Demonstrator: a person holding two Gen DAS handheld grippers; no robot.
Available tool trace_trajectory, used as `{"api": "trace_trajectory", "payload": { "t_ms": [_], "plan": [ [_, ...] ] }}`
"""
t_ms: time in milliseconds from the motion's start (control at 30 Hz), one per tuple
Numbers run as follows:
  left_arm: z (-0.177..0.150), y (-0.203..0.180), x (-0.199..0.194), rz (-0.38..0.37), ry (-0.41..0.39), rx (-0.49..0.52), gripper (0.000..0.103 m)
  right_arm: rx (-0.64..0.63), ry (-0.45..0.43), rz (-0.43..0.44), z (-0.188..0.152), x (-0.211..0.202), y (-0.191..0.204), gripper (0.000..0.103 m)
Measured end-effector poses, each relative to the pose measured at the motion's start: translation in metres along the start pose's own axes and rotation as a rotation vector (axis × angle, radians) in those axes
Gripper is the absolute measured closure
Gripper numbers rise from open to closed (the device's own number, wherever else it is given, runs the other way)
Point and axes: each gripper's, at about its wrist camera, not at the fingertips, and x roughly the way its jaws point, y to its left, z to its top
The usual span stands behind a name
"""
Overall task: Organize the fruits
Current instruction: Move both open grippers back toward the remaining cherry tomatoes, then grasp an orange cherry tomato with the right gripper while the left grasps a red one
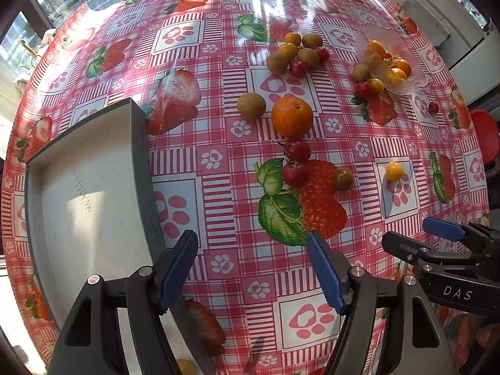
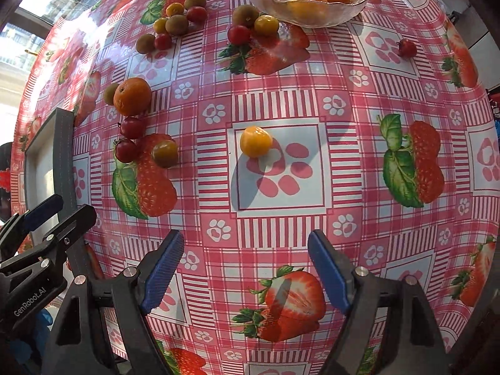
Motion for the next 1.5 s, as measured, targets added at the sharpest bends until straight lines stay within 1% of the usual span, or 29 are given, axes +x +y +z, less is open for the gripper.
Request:
{"api": "trace_trajectory", "payload": {
  "t_ms": [200,267,333,467,533,567,600,633,667,700,767,800,833,867,967,1133,1167,1233,1267,1367,1500],
  "plan": [
    [0.020,-0.014,0.022,-0.010,-0.004,0.000,0.030,-0.057,-0.029,-0.023,0.020,0.011,-0.007,0.019],
    [0.026,-0.018,0.030,0.001,0.001,0.002,0.030,-0.061,-0.039,-0.028,0.032,0.015,-0.006,0.020],
    [0.030,-0.020,0.036,0.010,0.007,-0.003,0.030,-0.063,-0.047,-0.024,0.044,0.018,-0.009,0.025],
    [0.036,-0.021,0.045,0.022,0.012,-0.027,0.030,-0.083,-0.072,-0.033,0.064,0.020,-0.007,0.030],
    [0.037,-0.023,0.044,0.030,0.004,-0.028,0.030,-0.097,-0.083,-0.040,0.074,0.020,-0.001,0.036],
    [0.038,-0.024,0.045,0.036,0.003,-0.026,0.030,-0.103,-0.086,-0.048,0.086,0.021,0.003,0.041],
    [0.038,-0.025,0.045,0.042,0.003,-0.025,0.032,-0.111,-0.092,-0.055,0.089,0.021,0.005,0.051],
    [0.039,-0.027,0.044,0.054,0.000,-0.022,0.037,-0.119,-0.097,-0.059,0.091,0.020,0.007,0.057],
    [0.041,-0.028,0.043,0.059,-0.003,-0.018,0.043,-0.123,-0.100,-0.053,0.093,0.019,0.008,0.071],
    [0.045,-0.032,0.043,0.056,-0.009,-0.017,0.047,-0.123,-0.100,-0.038,0.095,0.018,0.009,0.079],
    [0.046,-0.034,0.041,0.046,-0.017,-0.006,0.074,-0.111,-0.101,-0.009,0.097,0.018,0.011,0.079],
    [0.047,-0.034,0.040,0.041,-0.013,-0.002,0.077,-0.102,-0.100,0.011,0.095,0.019,0.009,0.079],
    [0.048,-0.033,0.040,0.021,-0.010,-0.003,0.077,-0.089,-0.098,0.032,0.096,0.018,0.007,0.079],
    [0.048,-0.034,0.039,-0.003,-0.010,-0.008,0.080,-0.076,-0.096,0.050,0.095,0.017,0.004,0.079],
    [0.045,-0.036,0.034,-0.025,-0.012,0.001,0.080,-0.052,-0.096,0.082,0.087,0.016,-0.005,0.079],
    [0.035,-0.035,0.017,-0.054,-0.029,0.006,0.080,-0.044,-0.094,0.099,0.076,0.008,-0.010,0.079],
    [0.034,-0.034,0.015,-0.059,-0.032,0.003,0.080,-0.044,-0.093,0.102,0.066,0.004,-0.010,0.079],
    [0.031,-0.032,0.010,-0.065,-0.040,0.000,0.080,-0.037,-0.092,0.110,0.061,0.000,-0.011,0.079],
    [0.030,-0.028,0.007,-0.069,-0.042,-0.001,0.080,-0.036,-0.093,0.113,0.052,-0.006,-0.020,0.079],
    [0.026,-0.021,0.002,-0.072,-0.047,-0.002,0.080,-0.041,-0.095,0.114,0.039,-0.012,-0.020,0.079],
    [0.018,-0.009,-0.003,-0.077,-0.054,-0.012,0.080,-0.049,-0.095,0.116,0.033,-0.015,-0.011,0.079]
  ]
}}
